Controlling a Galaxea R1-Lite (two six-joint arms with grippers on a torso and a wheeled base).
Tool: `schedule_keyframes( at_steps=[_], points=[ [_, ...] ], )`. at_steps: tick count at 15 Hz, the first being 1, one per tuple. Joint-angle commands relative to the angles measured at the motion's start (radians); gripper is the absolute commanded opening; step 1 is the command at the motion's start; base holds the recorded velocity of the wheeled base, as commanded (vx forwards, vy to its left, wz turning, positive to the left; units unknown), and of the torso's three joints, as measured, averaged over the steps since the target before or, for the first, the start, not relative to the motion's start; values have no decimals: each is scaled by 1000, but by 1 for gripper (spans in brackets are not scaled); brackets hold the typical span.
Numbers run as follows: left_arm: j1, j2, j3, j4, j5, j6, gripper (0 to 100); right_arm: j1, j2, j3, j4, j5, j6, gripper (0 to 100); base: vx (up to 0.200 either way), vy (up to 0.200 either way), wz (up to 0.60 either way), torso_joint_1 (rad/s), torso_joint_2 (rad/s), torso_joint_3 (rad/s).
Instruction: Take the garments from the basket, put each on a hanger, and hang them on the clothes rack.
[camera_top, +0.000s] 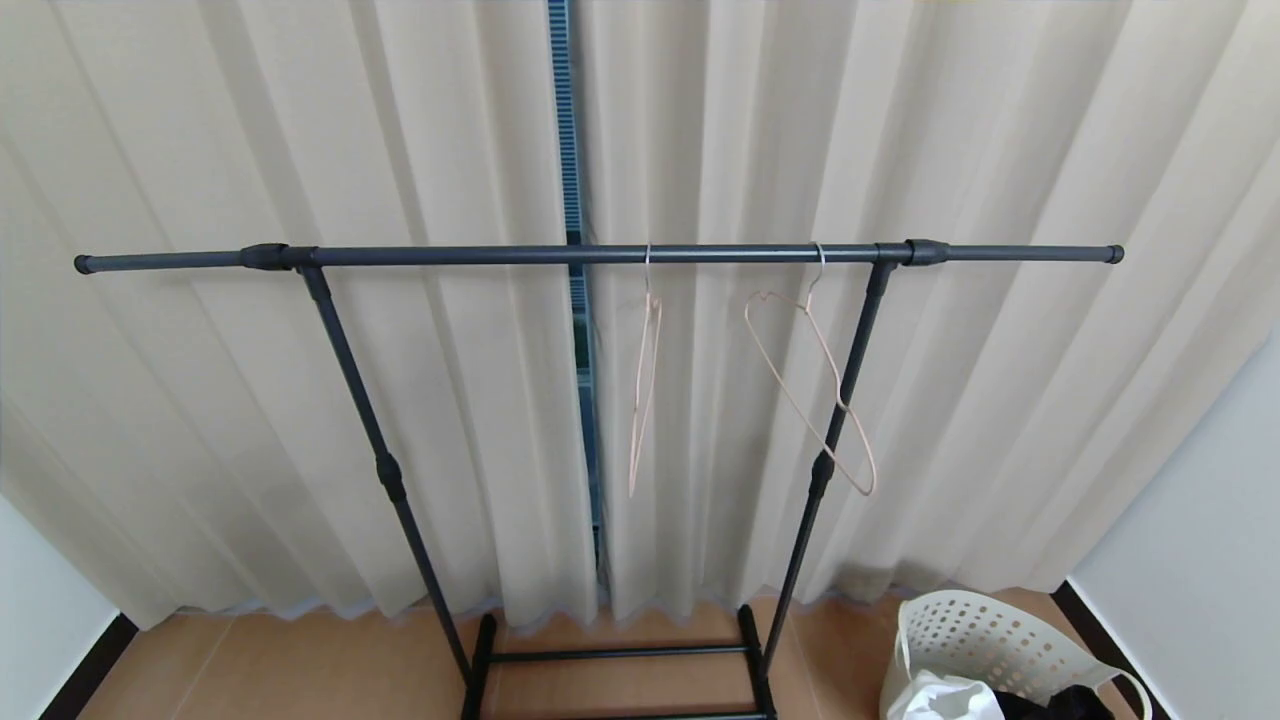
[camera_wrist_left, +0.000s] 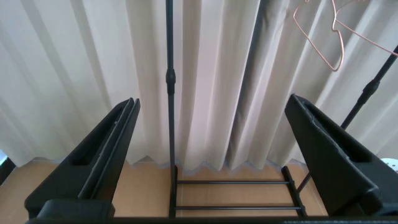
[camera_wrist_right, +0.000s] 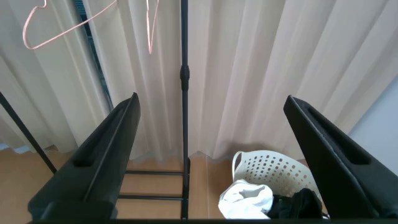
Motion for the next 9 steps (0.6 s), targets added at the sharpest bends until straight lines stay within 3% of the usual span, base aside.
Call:
schedule_keyframes(
  at_steps=[1, 9],
  points=[
    [0, 1, 0, -1, 0, 0, 100, 1, 1, 0, 0, 0, 0, 100, 0, 0, 0, 0, 0, 0],
    [0, 1, 0, -1, 0, -1, 100, 1, 1, 0, 0, 0, 8, 100, 0, 0, 0, 0, 0, 0]
  ],
)
